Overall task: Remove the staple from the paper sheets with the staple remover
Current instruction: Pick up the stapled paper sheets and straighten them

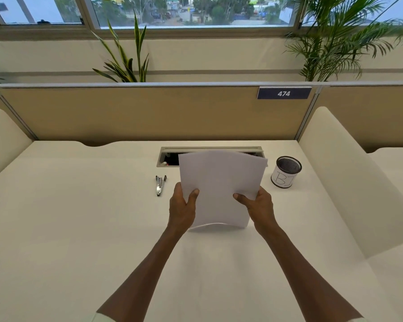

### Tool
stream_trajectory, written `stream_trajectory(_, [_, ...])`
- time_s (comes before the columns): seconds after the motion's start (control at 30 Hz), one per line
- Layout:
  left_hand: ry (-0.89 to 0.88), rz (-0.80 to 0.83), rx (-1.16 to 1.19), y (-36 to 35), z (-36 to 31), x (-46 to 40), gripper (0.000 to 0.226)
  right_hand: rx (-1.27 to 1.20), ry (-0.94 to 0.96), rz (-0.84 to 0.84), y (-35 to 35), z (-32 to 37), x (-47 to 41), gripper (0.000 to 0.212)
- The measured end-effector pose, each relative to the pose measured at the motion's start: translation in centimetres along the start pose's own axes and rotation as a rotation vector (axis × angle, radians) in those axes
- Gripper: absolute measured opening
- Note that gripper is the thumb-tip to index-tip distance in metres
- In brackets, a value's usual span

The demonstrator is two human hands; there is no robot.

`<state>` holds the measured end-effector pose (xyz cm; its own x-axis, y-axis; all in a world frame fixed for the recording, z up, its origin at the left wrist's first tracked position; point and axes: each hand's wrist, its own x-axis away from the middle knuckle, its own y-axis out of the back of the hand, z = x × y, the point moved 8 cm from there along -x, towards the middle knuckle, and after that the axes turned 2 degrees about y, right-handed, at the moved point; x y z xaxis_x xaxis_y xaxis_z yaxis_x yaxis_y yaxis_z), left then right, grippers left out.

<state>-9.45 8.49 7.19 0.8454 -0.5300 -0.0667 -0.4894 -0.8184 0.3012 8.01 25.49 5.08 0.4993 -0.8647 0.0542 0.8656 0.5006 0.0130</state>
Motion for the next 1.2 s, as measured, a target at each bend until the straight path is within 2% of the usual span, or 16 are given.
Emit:
stream_trajectory(0.33, [0.027, -0.043, 0.002, 0.0, -0.1, 0.9, 0.026, -0.013, -0.035, -0.017, -0.1, -0.2, 0.5, 0.036])
stream_trajectory(0.47, [0.057, -0.030, -0.037, -0.3, 1.1, 1.9, 0.025, 0.002, -0.072, -0.014, -0.3, -2.2, 1.2, 0.038])
stream_trajectory(0.63, [0.069, -0.041, -0.024, -0.2, 0.8, 2.0, 0.021, 0.006, -0.069, -0.019, -0.3, -1.6, 0.9, 0.034])
stream_trajectory(0.8, [0.087, -0.029, -0.082, -0.4, 1.5, 2.5, 0.020, 0.033, -0.109, -0.018, -0.3, -3.3, 1.3, 0.039])
stream_trajectory(1.2, [0.121, -0.033, -0.109, 0.0, 1.8, 2.3, 0.018, 0.078, -0.117, 0.006, -0.6, -3.7, 1.1, 0.037])
